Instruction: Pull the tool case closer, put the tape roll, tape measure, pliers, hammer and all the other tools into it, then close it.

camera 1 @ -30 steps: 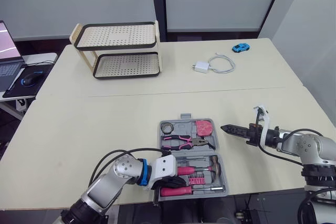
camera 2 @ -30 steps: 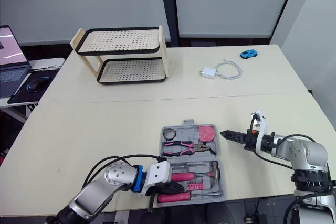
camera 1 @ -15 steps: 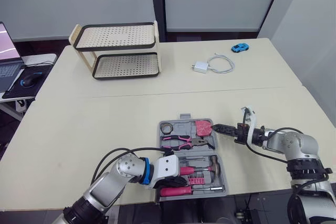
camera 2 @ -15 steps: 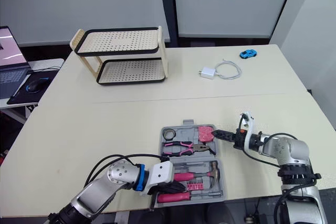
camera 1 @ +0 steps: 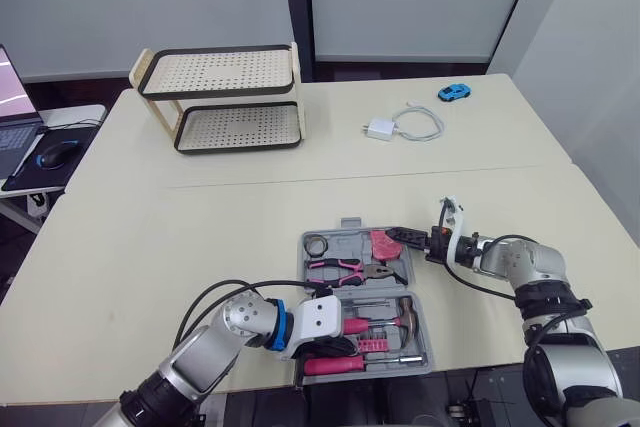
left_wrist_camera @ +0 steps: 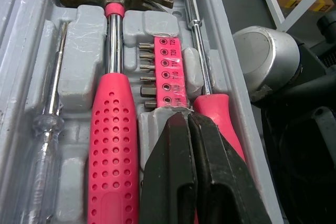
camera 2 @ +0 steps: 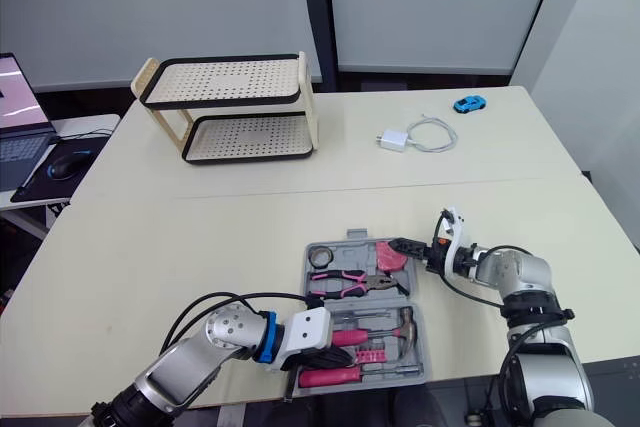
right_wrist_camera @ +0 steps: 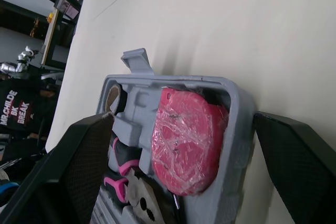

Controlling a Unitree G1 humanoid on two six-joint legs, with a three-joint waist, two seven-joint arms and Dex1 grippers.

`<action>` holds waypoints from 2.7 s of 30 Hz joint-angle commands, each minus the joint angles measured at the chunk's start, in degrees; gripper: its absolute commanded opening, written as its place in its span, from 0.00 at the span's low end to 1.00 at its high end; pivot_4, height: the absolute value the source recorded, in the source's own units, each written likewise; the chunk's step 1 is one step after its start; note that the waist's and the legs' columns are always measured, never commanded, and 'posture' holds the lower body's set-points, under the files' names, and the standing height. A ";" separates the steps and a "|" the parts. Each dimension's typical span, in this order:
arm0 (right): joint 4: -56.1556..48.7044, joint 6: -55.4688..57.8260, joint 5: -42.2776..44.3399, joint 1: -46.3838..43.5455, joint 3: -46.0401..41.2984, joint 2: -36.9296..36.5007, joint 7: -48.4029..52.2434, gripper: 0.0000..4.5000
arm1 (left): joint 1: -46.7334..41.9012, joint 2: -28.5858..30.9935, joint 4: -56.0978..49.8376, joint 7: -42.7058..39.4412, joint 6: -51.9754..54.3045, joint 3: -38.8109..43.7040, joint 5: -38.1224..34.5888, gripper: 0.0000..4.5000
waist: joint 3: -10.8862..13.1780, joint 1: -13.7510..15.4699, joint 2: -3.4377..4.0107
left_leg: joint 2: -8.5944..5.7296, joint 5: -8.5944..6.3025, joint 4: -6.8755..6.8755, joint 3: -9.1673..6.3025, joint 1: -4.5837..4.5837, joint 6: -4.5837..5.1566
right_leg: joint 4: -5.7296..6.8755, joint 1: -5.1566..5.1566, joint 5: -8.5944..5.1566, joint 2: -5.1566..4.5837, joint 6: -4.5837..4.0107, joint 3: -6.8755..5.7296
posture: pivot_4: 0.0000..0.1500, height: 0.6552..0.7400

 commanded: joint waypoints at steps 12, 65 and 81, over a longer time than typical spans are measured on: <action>1.94 3.67 4.07 -2.42 -7.40 2.96 0.93 1.00 | 0.98 1.54 -1.08 0.20 2.31 -1.76 1.78 0.01 | -0.10 -0.82 0.06 | 0.00 0.00 -0.04 -0.03 -0.03 0.01 | 0.00 -0.01 0.00 0.00 0.00 0.01 | 1.00 1.00; -42.20 38.07 40.52 10.79 -17.16 -2.29 -13.79 1.00 | 29.50 25.01 -15.15 -8.43 -3.15 34.25 -14.65 0.01 | 0.27 -0.66 0.45 | 0.05 -0.03 -0.22 0.00 -0.12 0.05 | -0.07 -0.16 -0.05 0.02 -0.05 0.02 | 1.00 1.00; -69.68 4.70 18.46 33.18 2.45 -41.90 2.71 0.96 | 27.29 18.56 -10.95 1.47 0.19 31.73 -10.15 0.00 | 0.55 0.39 0.20 | 0.06 -0.04 -0.13 0.04 -0.17 0.06 | -0.17 -0.15 -0.24 0.03 0.29 -0.03 | 1.00 1.00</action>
